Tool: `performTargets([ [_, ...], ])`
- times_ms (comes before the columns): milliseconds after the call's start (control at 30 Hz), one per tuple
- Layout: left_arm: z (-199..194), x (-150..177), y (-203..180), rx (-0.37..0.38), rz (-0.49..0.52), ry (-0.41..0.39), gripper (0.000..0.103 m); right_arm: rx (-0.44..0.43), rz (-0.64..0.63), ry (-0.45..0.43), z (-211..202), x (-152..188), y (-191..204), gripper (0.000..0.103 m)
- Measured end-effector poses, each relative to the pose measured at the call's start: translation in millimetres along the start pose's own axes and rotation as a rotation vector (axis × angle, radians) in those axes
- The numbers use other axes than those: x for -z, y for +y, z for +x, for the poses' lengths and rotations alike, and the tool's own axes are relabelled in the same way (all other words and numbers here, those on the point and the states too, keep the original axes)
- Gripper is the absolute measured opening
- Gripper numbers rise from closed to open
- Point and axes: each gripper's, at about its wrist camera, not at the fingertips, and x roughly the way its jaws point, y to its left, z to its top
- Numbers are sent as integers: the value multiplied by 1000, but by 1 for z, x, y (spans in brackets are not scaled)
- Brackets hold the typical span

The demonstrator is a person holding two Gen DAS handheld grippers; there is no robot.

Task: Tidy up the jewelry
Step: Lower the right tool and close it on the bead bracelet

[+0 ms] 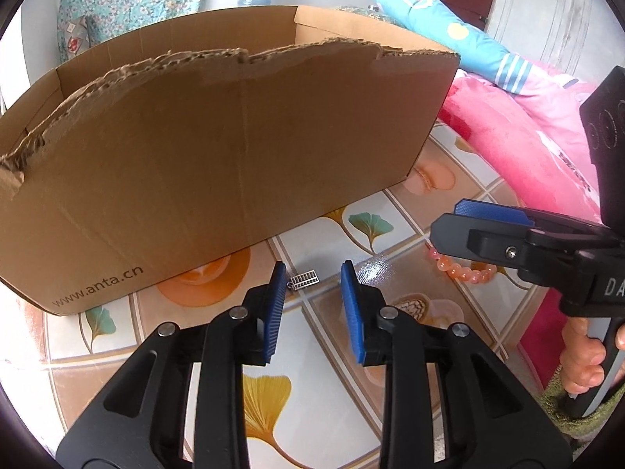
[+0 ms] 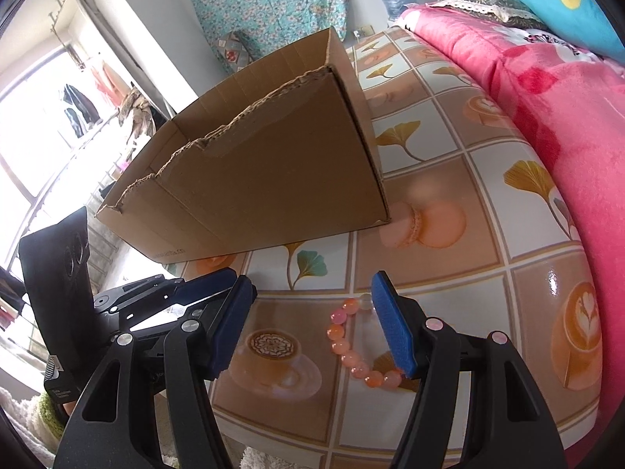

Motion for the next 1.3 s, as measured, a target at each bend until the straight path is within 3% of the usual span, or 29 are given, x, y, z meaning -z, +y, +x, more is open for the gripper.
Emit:
performTargets([
  [200, 4, 0, -7, -47, 42, -8, 26, -3, 3, -1, 0, 2, -1, 62],
  [400, 5, 2, -10, -99, 64, -17, 14, -2, 7, -1, -1, 3, -3, 62],
  [967, -9, 16, 3, -56, 32, -24, 12, 10, -24, -22, -14, -2, 10, 62],
  [1300, -42, 33, 18, -24, -10, -87, 12, 21, -42, -7, -13, -1, 14, 62],
])
